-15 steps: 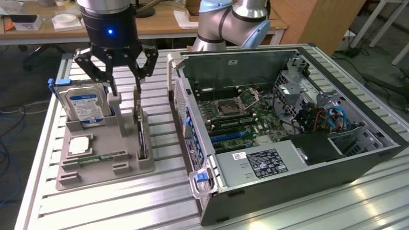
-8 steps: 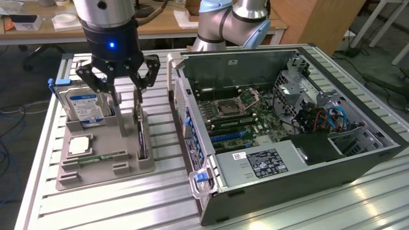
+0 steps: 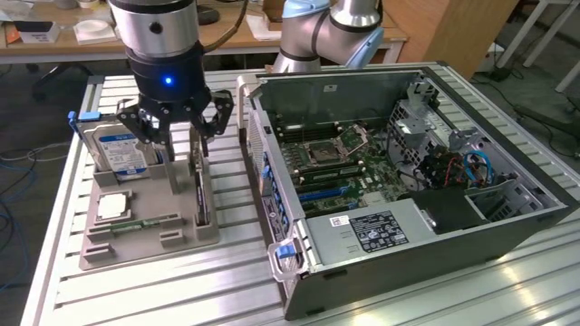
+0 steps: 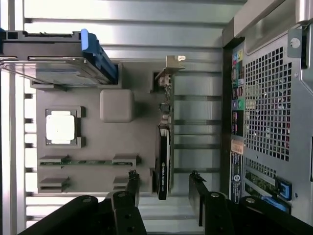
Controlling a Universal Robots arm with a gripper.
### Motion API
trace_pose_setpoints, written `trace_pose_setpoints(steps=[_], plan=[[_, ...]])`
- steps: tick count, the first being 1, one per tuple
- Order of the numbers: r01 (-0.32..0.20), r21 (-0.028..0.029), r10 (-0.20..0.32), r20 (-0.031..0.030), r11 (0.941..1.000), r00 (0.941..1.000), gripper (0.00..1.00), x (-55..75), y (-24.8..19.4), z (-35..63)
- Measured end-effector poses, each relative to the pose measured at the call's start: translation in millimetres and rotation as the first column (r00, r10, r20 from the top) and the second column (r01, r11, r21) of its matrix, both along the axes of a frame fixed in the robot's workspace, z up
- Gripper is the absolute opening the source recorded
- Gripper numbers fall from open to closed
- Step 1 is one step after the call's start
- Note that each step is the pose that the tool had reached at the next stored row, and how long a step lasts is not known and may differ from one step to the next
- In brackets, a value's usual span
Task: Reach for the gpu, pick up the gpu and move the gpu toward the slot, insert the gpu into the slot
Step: 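Pick up the gpu and move the gpu toward the slot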
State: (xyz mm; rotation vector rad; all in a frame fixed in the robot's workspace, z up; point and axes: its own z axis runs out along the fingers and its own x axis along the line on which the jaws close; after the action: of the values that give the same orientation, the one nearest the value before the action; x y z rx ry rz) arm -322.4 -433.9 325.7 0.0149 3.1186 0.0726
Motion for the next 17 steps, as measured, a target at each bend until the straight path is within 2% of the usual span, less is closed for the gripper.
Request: trace_pose_setpoints(steps=[5,13,17], plan=[[0.0,0.0,0.0,-0.0001,1.0,1.0,0.53,6.2,0.0,-9.0],[-0.001,0.0,0.001,0.0,1.0,1.0,0.53,6.7,0.0,-23.6],[-0.039,0.0,0.039,0.0,0.9992,0.9992,0.53,6.7,0.0,-31.0]])
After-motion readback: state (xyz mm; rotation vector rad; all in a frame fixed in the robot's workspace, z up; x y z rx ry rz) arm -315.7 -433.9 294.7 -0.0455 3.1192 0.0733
